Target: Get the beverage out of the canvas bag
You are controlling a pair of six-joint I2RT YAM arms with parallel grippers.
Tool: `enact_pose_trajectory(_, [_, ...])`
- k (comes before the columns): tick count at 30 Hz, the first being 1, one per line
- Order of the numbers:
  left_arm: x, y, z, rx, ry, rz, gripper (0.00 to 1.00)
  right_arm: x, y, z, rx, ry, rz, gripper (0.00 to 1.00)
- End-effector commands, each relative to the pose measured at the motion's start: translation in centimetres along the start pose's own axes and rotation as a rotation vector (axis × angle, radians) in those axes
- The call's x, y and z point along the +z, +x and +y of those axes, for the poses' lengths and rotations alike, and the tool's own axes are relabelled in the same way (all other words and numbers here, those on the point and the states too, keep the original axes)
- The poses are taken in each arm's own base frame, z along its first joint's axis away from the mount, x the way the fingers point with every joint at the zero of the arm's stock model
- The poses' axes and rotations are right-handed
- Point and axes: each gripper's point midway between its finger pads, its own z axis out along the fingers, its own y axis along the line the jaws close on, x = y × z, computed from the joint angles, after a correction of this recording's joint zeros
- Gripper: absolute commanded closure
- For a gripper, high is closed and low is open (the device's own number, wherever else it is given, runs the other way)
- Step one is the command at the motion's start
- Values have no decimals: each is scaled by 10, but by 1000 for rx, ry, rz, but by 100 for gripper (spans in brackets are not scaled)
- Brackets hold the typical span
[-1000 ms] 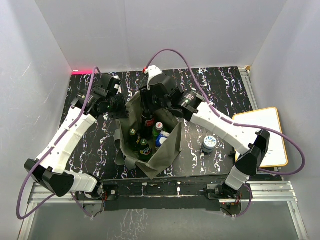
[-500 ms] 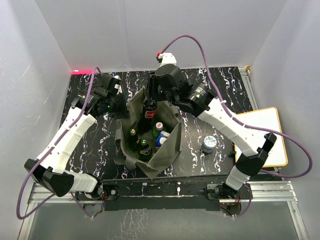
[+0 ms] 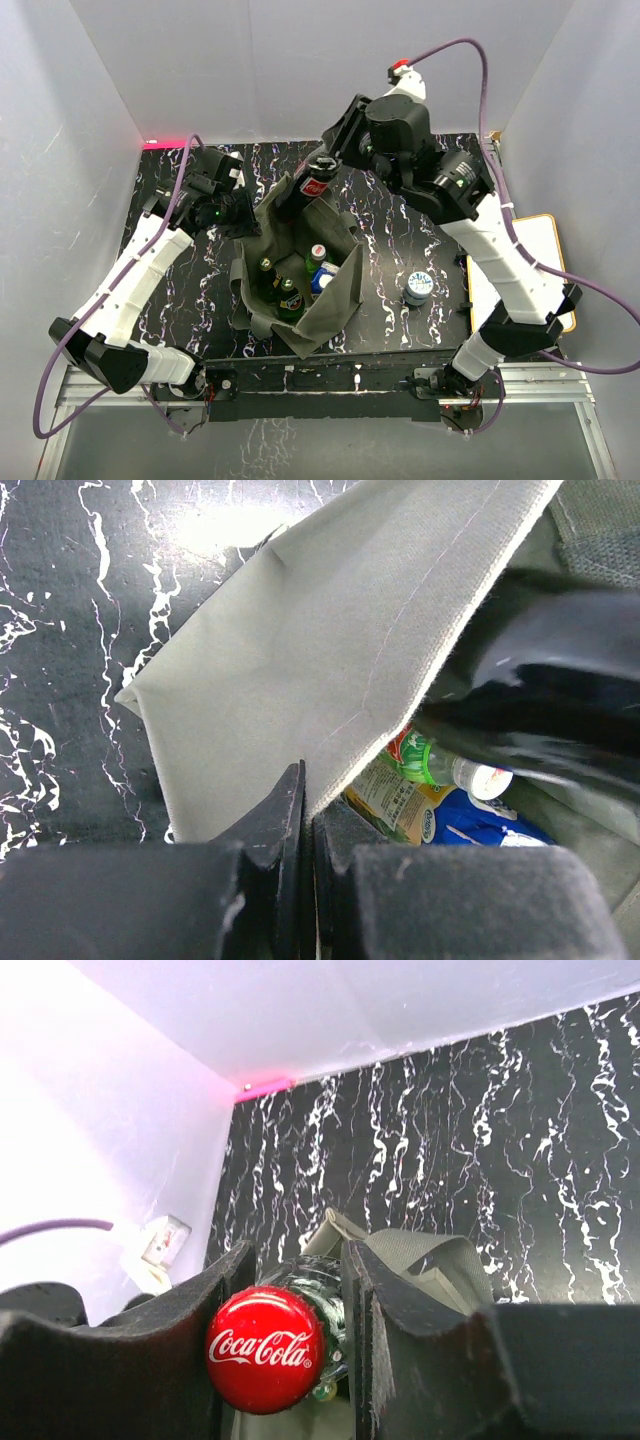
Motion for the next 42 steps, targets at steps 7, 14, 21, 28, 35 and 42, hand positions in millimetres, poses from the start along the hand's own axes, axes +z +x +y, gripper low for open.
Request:
enact_pose_trajectory(7, [-6, 5, -5, 8, 46, -2, 100, -112, -184, 22, 460, -223, -543, 92])
enact_pose_trajectory(14, [-7, 8, 0, 7, 34, -6, 100, -120, -215, 19, 471, -203, -689, 92])
enact_pose_trajectory(21, [-4, 3, -2, 38, 26, 0, 100, -105, -206, 42, 461, -276, -614, 92])
enact_pose_trajectory(28, [0, -6, -6, 69, 21, -6, 100, -69, -167, 44, 551, -312, -411, 92])
enact_pose_trajectory(35, [8, -5, -2, 88, -1, 12, 100, -30, -160, 27, 636, -313, -293, 92])
enact_pose_trajectory(42, [8, -4, 1, 105, -13, 19, 100, -10, -171, 22, 702, -355, -265, 92])
